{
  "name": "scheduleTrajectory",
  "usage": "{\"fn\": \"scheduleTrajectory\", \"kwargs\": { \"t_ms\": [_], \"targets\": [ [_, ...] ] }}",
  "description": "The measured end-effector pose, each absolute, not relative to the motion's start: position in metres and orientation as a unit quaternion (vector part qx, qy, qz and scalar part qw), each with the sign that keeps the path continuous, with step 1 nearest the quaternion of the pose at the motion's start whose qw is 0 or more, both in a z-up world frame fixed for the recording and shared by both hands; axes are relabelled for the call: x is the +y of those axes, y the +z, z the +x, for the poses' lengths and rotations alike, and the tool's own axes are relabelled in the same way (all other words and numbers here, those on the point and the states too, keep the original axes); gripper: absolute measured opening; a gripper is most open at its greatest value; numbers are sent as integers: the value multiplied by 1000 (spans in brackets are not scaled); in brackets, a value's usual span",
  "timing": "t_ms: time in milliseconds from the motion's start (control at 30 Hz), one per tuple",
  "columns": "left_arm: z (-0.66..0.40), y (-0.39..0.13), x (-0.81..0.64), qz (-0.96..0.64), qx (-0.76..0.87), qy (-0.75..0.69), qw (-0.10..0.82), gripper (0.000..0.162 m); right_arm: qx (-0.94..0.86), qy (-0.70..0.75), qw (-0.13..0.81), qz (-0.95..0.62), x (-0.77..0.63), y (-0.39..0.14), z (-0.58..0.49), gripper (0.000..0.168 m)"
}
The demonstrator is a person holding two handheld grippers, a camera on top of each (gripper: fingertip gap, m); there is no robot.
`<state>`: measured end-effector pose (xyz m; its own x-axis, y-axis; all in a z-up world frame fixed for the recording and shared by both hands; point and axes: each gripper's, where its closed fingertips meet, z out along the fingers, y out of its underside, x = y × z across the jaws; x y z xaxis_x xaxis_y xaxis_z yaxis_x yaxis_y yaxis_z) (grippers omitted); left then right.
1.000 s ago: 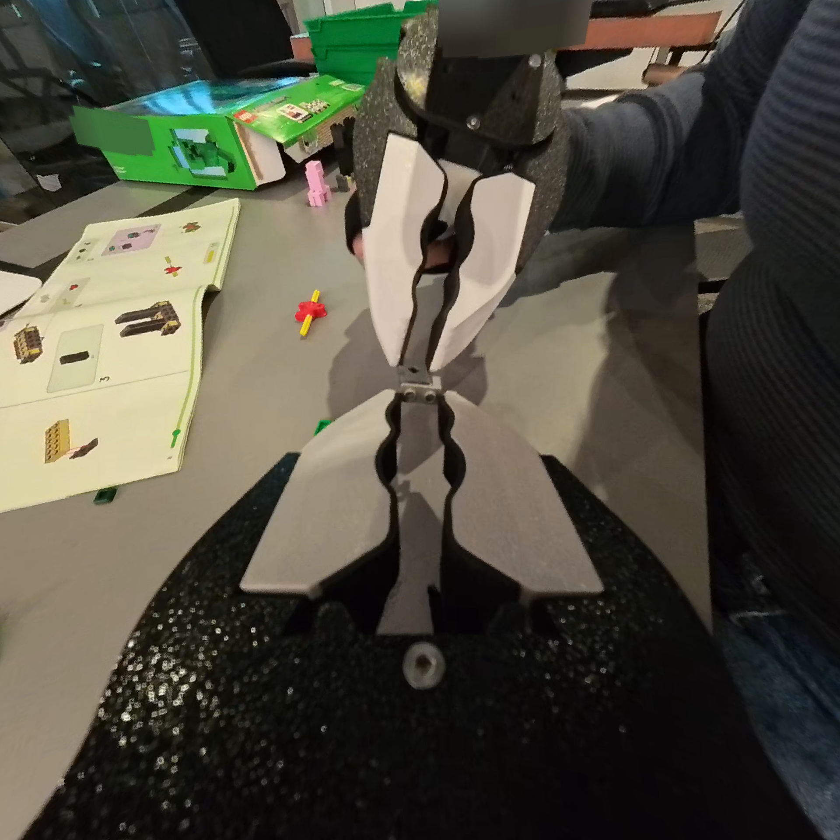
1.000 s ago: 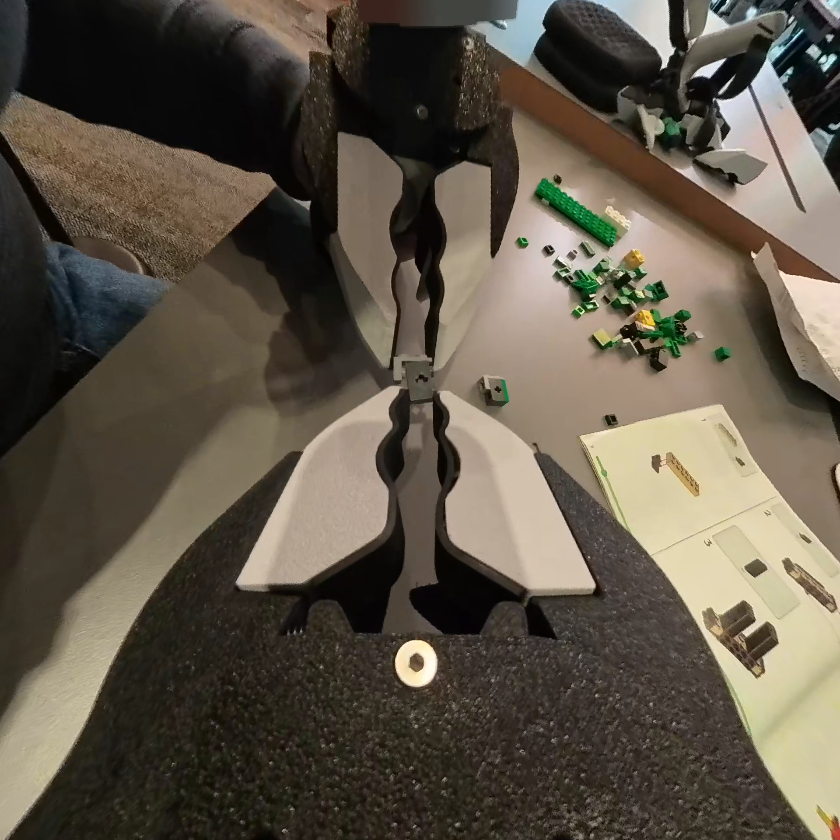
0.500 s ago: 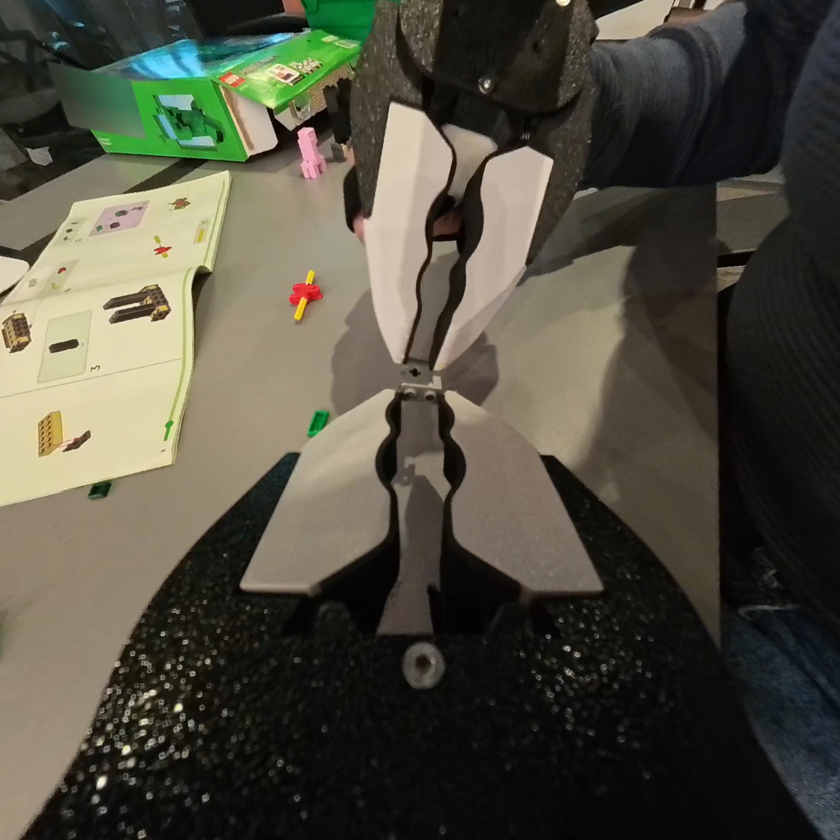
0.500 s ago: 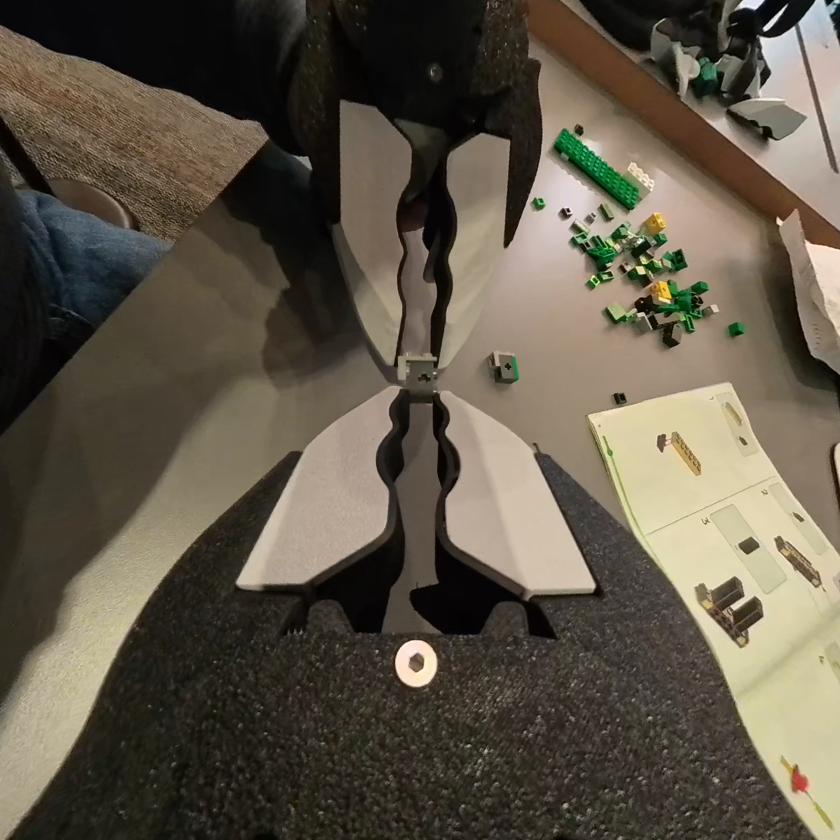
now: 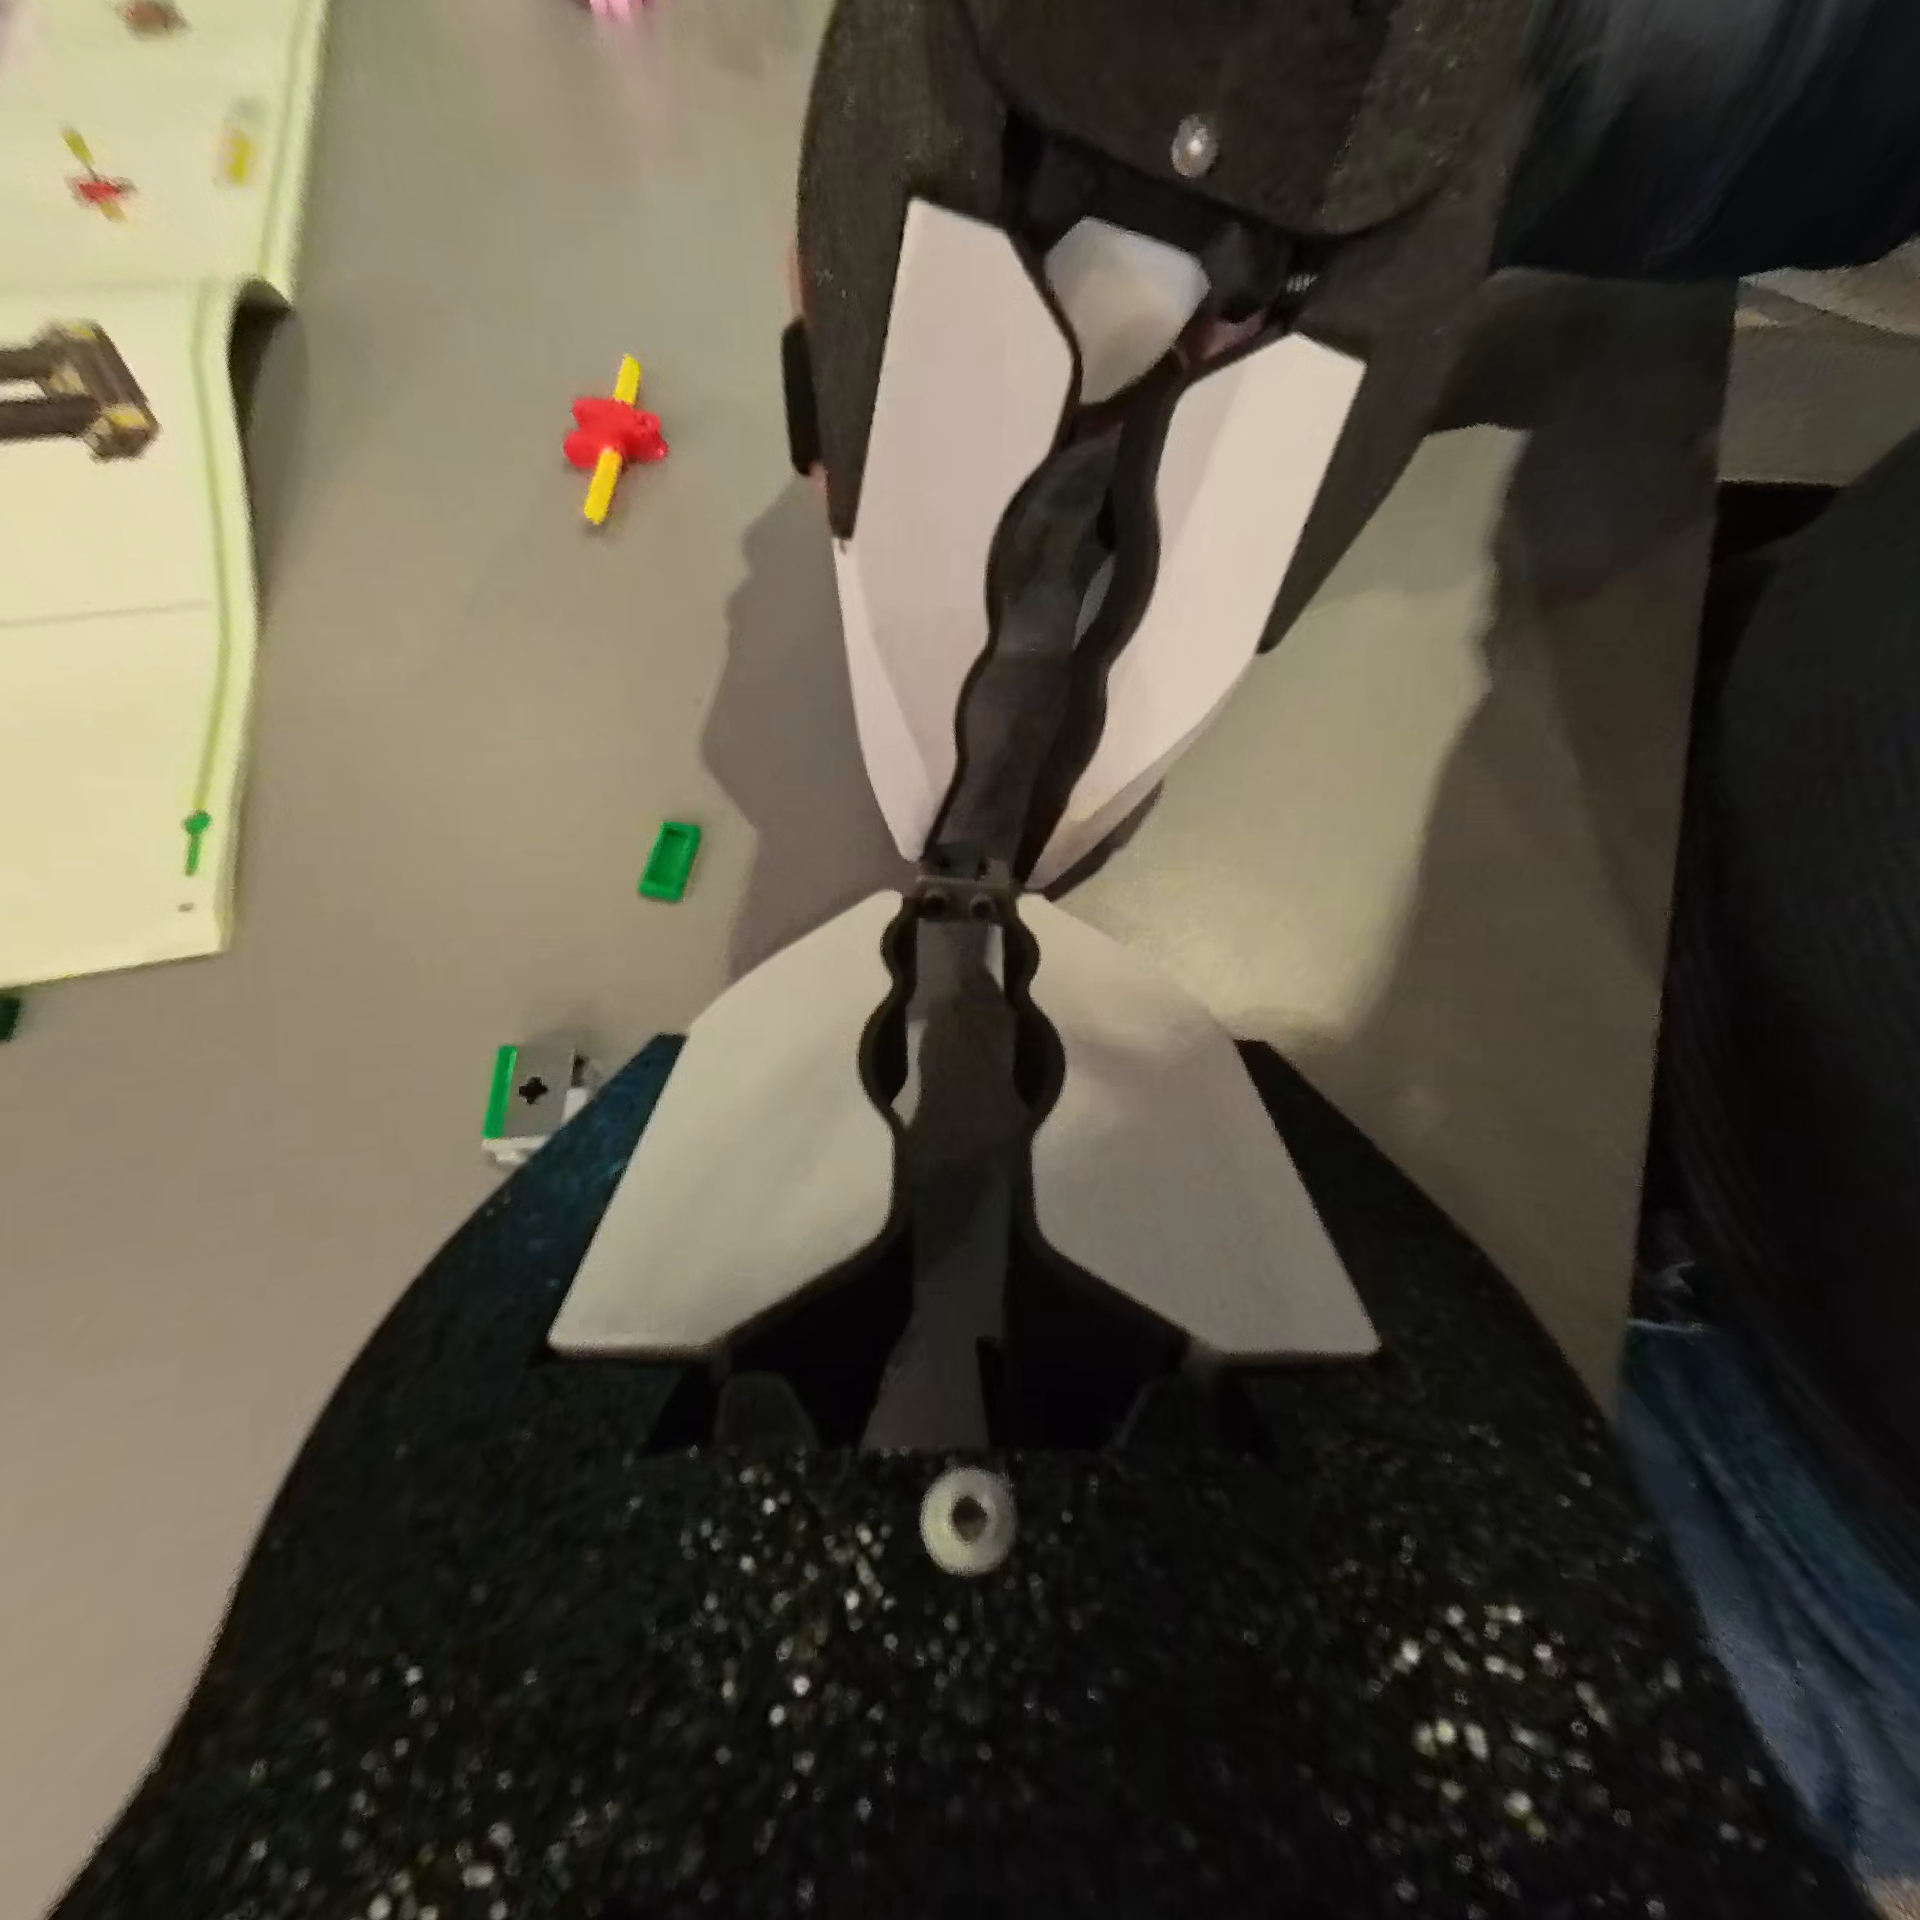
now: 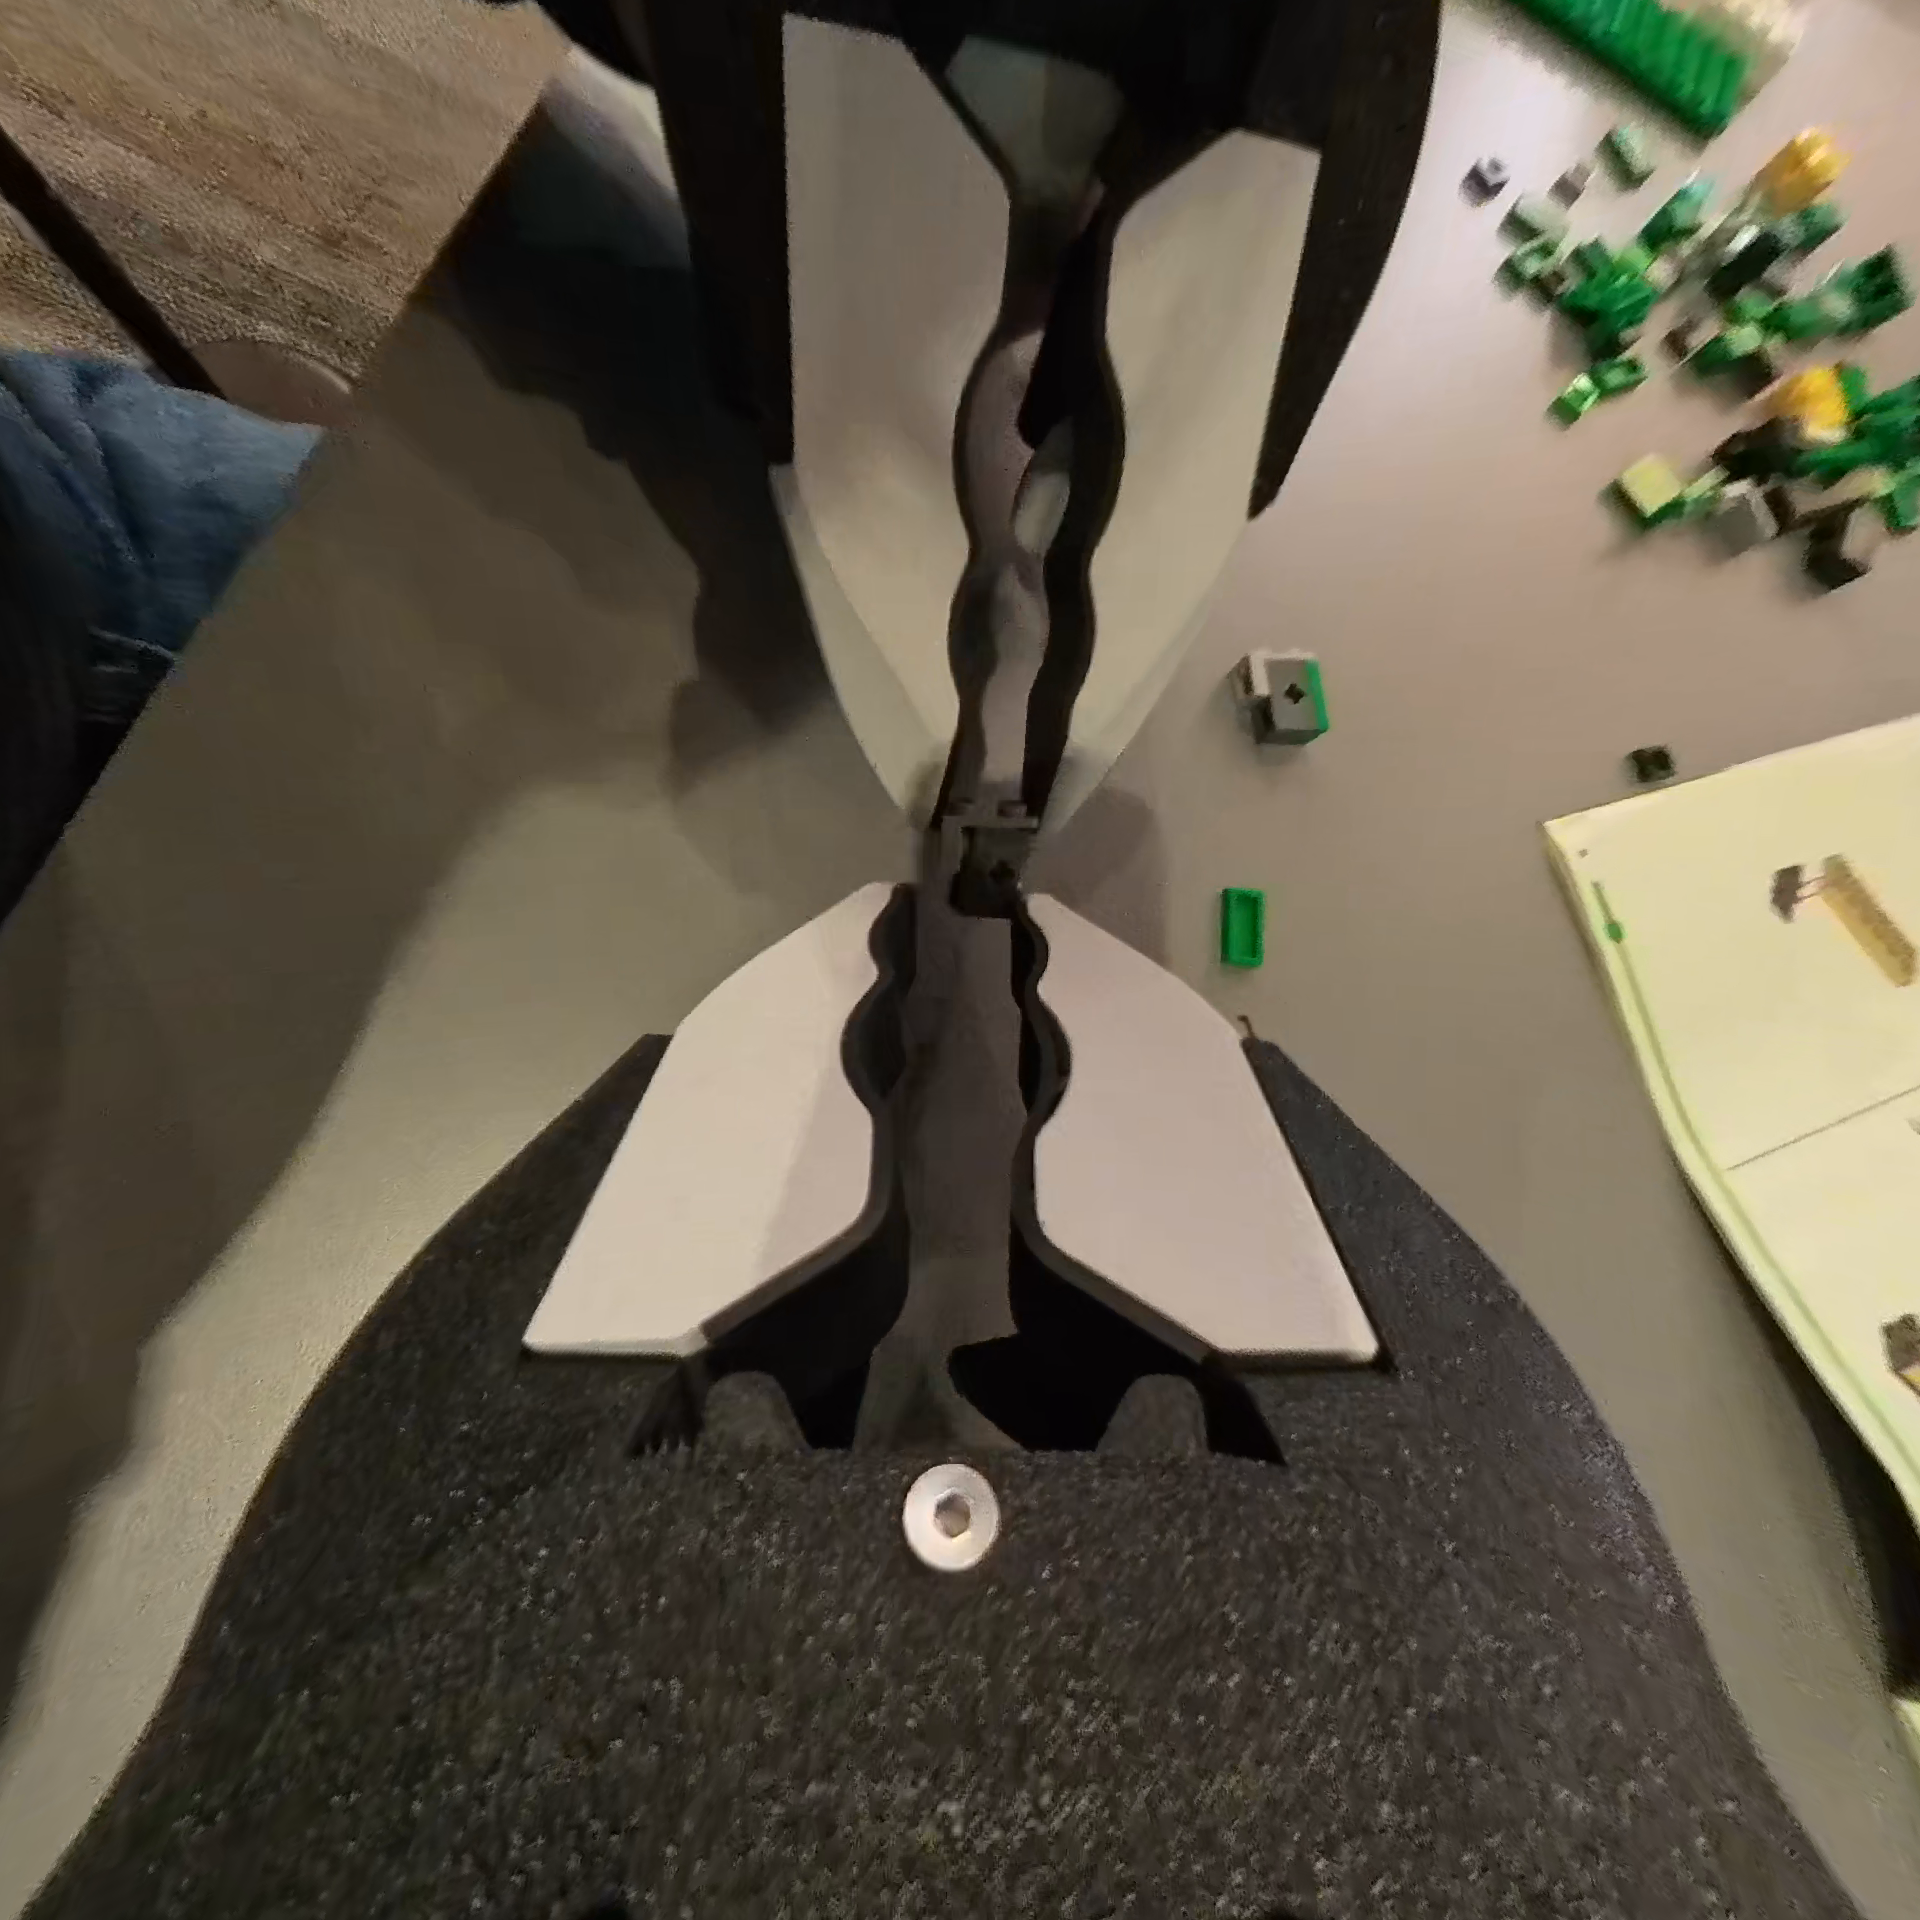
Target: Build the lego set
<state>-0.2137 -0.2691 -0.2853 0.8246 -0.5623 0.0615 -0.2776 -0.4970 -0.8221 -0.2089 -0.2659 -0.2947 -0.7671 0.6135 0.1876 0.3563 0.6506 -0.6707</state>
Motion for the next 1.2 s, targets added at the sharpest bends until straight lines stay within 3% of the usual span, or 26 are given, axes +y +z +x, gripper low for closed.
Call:
{"fn": "scheduleTrajectory", "kwargs": {
  "t_ms": [33, 400, 1200],
  "targets": [
    [-214, -288, -269, -854, 245, -166, 427, 15, -887, 313, 196, -278, -266, -297, -209, 17],
    [-217, -298, -271, -873, 227, -190, 388, 15, -884, 317, 121, -322, -267, -302, -213, 19],
    [-219, -299, -274, -876, 214, -202, 381, 15, -910, 257, 126, -299, -272, -303, -219, 33]
  ]
}}
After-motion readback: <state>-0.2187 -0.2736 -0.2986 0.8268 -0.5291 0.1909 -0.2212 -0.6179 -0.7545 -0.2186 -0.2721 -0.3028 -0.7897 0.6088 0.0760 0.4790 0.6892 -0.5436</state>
